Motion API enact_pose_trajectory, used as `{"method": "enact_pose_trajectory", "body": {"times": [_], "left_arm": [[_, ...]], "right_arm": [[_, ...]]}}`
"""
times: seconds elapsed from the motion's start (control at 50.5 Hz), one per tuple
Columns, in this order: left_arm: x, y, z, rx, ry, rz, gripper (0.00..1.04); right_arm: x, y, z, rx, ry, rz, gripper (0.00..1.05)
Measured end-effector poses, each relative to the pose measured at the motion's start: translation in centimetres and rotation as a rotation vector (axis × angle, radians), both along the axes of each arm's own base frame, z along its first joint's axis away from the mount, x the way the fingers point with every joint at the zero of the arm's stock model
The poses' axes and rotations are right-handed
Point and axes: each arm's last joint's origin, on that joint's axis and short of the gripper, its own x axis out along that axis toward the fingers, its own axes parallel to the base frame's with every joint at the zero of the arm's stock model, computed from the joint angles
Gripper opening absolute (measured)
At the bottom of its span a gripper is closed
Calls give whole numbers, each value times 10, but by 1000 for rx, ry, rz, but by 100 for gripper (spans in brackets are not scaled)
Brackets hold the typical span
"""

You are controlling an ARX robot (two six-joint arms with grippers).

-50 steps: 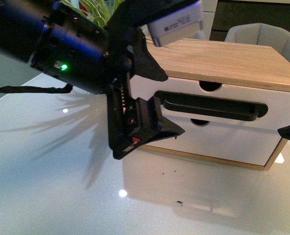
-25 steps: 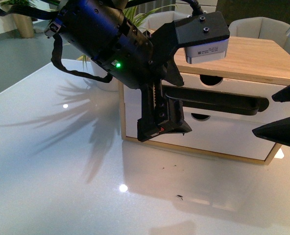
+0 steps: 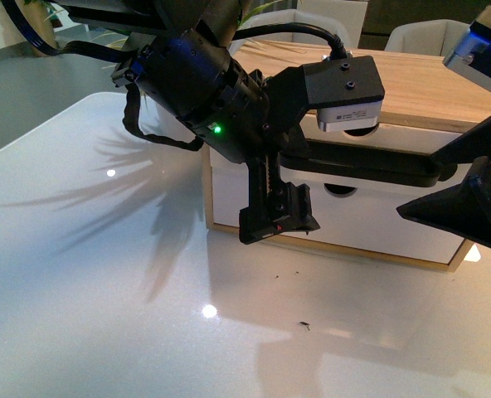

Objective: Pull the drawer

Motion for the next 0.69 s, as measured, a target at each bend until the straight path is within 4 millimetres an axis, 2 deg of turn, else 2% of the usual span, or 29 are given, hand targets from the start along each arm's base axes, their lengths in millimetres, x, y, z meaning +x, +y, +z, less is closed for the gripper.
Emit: {"method": "enact_pose_trajectory", "body": {"times": [0.376,0.693], "left_arm": [[8,-1,-7,1,-10,10,97],[11,-1,-11,0,-21,15,97]], "right_arm": [[21,10,-15,8,-10,4,96],[27,19,-28,-27,3,17,96]]}}
